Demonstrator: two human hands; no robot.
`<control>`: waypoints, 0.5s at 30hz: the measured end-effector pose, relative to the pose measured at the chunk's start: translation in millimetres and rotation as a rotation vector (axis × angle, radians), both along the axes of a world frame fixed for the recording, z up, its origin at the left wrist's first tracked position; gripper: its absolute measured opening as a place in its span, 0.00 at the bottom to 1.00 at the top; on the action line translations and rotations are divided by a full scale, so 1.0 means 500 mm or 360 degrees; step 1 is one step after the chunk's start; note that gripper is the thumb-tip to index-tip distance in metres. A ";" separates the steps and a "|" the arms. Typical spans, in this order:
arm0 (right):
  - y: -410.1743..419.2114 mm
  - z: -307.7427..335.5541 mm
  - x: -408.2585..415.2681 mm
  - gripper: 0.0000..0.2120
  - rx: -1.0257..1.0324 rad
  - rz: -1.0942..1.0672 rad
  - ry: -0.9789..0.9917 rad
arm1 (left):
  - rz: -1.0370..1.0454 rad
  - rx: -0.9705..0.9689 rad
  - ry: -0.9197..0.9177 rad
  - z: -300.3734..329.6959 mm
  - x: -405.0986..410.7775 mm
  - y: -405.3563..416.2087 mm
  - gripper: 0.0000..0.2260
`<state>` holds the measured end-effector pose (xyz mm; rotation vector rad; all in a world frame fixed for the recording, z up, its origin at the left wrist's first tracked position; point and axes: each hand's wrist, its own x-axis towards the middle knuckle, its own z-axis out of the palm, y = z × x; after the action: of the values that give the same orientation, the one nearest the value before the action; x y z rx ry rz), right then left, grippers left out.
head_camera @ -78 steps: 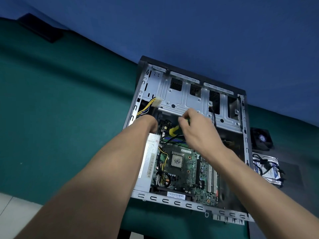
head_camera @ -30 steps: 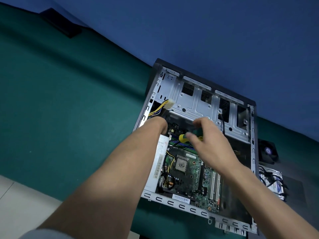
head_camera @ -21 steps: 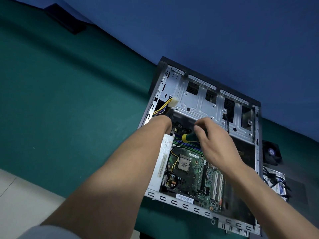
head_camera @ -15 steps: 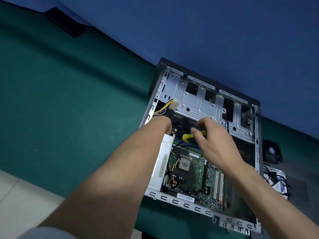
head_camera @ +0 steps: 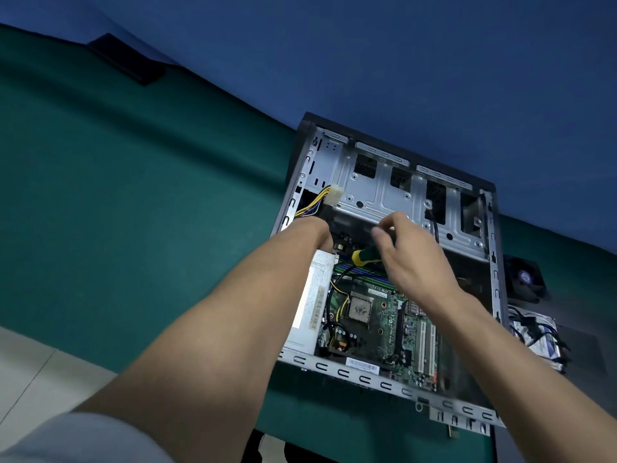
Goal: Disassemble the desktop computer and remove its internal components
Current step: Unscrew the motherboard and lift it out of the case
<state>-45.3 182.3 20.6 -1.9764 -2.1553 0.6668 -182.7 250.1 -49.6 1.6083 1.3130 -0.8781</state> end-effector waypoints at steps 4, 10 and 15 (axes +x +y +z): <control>-0.005 -0.001 -0.003 0.08 0.0023 -0.0004 0.0053 | 0.0054 0.0035 -0.0001 0.000 -0.001 -0.001 0.19; -0.022 -0.004 -0.006 0.08 0.0048 -0.0088 0.0181 | 0.0077 0.0034 0.0011 0.004 -0.002 -0.003 0.19; -0.021 -0.002 -0.010 0.08 0.0020 -0.0087 0.0100 | 0.0129 0.0057 0.0025 -0.003 -0.001 -0.002 0.17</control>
<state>-50.6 171.6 19.6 -1.9727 -2.0570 0.6956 -183.1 249.3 -51.1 1.5671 1.4020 -0.8237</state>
